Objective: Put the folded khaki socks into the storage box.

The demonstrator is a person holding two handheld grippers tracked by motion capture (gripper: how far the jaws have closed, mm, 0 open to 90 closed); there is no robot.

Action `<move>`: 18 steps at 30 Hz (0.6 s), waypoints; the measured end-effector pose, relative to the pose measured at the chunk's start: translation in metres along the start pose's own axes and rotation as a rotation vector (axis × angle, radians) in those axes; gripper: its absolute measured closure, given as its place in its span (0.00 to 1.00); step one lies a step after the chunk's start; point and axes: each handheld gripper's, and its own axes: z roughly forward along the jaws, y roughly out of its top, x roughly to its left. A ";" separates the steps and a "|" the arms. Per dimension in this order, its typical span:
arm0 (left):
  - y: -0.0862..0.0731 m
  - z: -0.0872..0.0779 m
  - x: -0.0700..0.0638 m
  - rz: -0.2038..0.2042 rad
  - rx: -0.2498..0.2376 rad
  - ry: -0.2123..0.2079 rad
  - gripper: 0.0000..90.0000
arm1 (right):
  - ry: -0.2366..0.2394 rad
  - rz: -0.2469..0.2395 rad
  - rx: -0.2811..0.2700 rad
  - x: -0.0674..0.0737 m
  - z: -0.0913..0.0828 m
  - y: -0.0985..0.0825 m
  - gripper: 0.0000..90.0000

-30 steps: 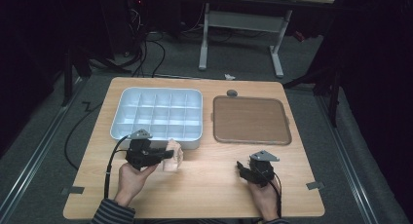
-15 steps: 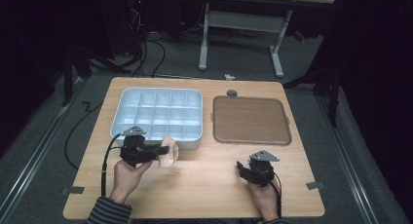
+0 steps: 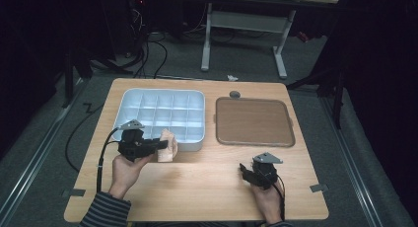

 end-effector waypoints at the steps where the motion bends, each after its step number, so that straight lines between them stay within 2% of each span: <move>1: 0.000 0.000 0.001 -0.006 -0.001 0.002 0.85 | 0.000 0.000 0.000 0.000 0.000 0.000 0.45; 4: 0.000 0.000 0.003 -0.009 0.002 0.017 0.85 | 0.000 0.000 0.000 0.000 0.000 0.000 0.45; 6: 0.001 0.000 0.001 0.019 0.017 0.051 0.85 | 0.000 0.000 0.000 0.000 0.000 0.000 0.45; 7: 0.002 0.000 0.000 0.027 0.023 0.056 0.85 | 0.000 -0.002 -0.001 0.000 0.000 0.000 0.45; 10: 0.006 0.000 0.002 0.029 0.023 0.055 0.85 | 0.000 -0.002 0.000 0.000 0.000 0.000 0.45; 18: 0.010 0.003 0.009 -0.001 0.020 0.041 0.85 | 0.000 0.000 0.000 0.000 0.000 0.000 0.45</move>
